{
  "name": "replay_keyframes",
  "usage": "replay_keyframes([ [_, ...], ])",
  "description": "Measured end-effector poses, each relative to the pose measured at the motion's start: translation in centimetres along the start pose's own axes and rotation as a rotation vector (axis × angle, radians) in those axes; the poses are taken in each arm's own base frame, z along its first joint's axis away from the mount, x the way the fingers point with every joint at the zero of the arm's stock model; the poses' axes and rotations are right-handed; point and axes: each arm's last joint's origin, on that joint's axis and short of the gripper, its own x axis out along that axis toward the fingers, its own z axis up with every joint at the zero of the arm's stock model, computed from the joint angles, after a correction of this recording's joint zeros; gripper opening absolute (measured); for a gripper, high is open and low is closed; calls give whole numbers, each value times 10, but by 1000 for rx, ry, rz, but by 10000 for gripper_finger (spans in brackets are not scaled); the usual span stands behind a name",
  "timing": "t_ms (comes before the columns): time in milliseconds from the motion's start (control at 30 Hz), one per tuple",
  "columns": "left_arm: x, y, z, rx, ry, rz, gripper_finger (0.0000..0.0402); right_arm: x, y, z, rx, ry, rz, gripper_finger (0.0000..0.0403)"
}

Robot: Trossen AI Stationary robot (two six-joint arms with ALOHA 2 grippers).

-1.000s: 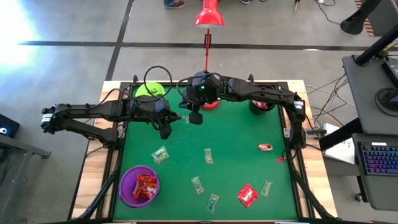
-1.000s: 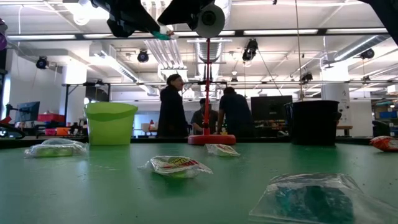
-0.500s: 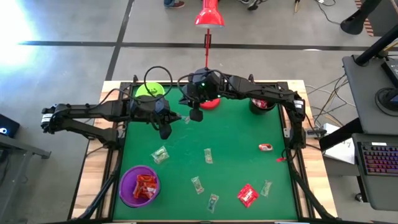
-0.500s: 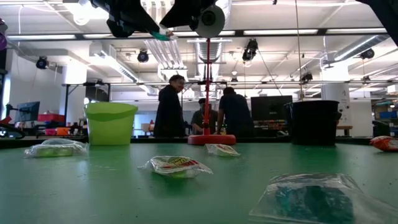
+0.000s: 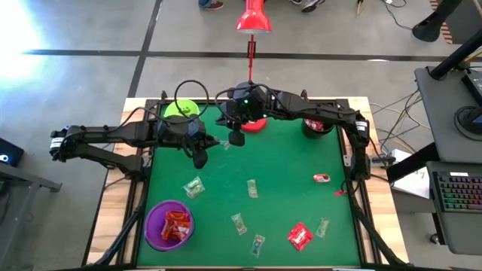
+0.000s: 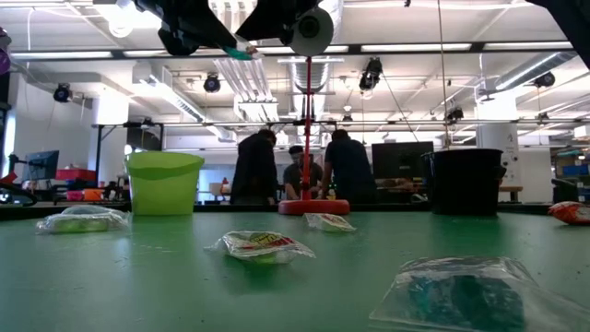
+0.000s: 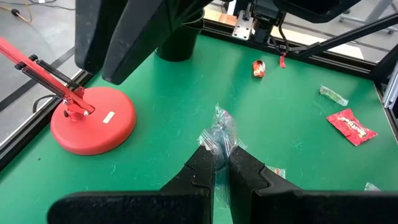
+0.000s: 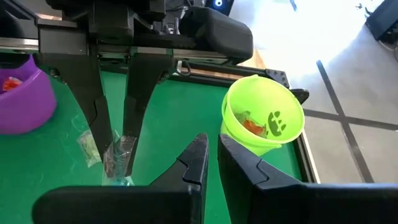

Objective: Sort candy
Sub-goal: Put the transparent candy into the green bucket

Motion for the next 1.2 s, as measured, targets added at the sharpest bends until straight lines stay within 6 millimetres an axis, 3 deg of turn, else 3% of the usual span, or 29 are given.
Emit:
replay_keyframes([
  [367,0,0,0,0,-2,-1,2,0,-3,5,-5,-51,-18,29],
  [967,0,0,0,-1,-1,0,2,-1,-6,3,128,-43,-20,37],
  [1067,0,0,0,0,1,0,2,-1,-6,2,130,-39,-19,68],
  [1200,0,0,0,0,1,0,2,-2,-10,2,78,-40,-29,152],
])
